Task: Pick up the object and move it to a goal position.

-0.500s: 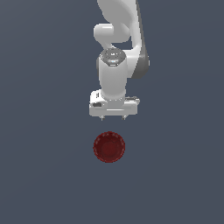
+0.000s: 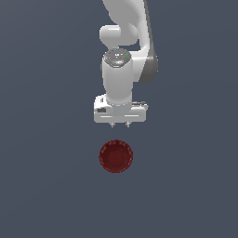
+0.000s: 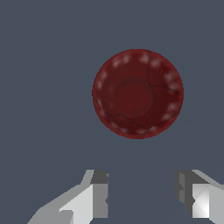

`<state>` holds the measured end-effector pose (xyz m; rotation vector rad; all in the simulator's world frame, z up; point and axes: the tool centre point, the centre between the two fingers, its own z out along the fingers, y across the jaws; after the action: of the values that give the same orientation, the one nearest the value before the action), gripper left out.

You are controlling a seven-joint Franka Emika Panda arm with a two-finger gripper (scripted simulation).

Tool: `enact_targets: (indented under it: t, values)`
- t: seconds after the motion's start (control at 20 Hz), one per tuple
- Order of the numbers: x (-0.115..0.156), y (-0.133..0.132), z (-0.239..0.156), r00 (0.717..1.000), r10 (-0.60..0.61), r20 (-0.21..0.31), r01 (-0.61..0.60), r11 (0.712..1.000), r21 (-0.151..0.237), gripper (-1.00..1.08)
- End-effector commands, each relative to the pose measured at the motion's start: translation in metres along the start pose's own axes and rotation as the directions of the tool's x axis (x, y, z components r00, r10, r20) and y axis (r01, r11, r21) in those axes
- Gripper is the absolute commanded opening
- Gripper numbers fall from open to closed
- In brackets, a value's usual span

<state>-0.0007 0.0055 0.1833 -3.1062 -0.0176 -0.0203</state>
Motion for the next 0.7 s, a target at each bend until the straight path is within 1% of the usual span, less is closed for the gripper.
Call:
enact_targets:
  t: [0.0,0.3,0.65]
  values:
    - [0.002,0.004,-0.003,1.000,0.011,-0.008,-0.011,1.000,0.007,0.28]
    - [0.005,-0.006,-0.013,1.000,-0.003,-0.015,0.003,1.000,0.020,0.28]
    - [0.008,-0.006,-0.010,1.000,0.008,-0.010,-0.008,1.000,0.011,0.28]
